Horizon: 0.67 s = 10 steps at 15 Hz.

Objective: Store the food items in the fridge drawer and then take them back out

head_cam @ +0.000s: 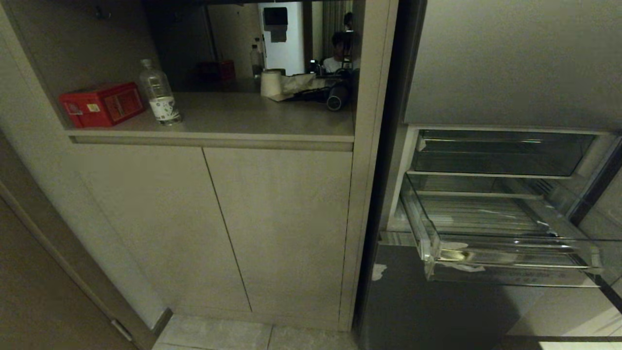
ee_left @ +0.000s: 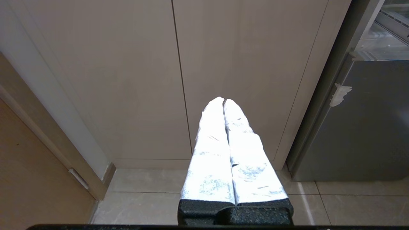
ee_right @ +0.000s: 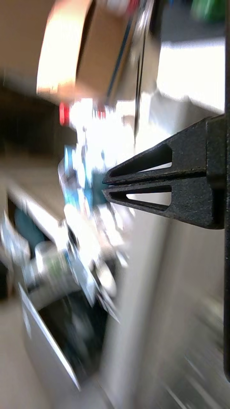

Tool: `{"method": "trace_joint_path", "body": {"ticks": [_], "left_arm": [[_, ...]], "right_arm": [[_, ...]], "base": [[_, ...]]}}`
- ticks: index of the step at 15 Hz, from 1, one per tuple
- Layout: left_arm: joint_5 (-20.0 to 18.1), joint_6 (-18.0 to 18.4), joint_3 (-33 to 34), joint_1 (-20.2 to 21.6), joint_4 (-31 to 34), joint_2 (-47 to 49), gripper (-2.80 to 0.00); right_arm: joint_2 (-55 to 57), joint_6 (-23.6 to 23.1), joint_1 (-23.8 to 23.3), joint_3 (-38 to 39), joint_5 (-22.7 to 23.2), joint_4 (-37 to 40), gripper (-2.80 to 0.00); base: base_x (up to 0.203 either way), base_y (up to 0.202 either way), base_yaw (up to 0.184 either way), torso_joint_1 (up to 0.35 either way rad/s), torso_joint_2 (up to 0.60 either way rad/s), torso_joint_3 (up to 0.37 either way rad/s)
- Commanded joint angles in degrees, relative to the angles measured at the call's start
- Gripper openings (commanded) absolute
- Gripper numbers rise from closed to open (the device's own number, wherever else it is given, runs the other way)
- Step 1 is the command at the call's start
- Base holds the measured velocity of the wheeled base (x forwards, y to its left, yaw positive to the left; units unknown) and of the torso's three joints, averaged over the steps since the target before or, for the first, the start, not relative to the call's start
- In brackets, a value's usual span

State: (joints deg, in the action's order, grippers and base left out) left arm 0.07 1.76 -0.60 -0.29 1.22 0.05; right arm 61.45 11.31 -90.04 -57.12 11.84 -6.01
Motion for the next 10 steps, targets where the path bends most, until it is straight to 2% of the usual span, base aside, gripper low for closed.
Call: {"method": "trace_joint_path", "body": {"ticks": [1, 3, 4, 7, 10], "left_arm": [[0.02, 0.0, -0.02, 0.02, 0.01, 0.04, -2.8], [0.02, 0.0, -0.02, 0.03, 0.01, 0.04, -2.8], [0.02, 0.05, -0.02, -0.01, 0.01, 0.04, -2.8], [-0.07, 0.0, -0.02, 0.03, 0.01, 0.04, -2.8], [0.02, 0.0, -0.02, 0.02, 0.01, 0.04, -2.8]], "right_arm": [[13.83, 0.41, -11.04, -4.14, 2.18, -2.92, -2.8], [22.45, 0.65, -17.68, -10.01, 4.31, -4.85, -2.8], [25.95, 0.71, -19.53, -12.52, 4.87, -5.34, 0.0], [33.62, 0.79, -23.97, -16.85, 5.82, -6.11, 0.0], [40.06, 0.22, -25.38, -17.34, 6.18, -6.7, 0.0]], "base": [[0.0, 0.0, 0.0, 0.0, 0.0, 0.0], [0.0, 0.0, 0.0, 0.0, 0.0, 0.0], [0.0, 0.0, 0.0, 0.0, 0.0, 0.0], [0.0, 0.0, 0.0, 0.0, 0.0, 0.0], [0.0, 0.0, 0.0, 0.0, 0.0, 0.0]]}}
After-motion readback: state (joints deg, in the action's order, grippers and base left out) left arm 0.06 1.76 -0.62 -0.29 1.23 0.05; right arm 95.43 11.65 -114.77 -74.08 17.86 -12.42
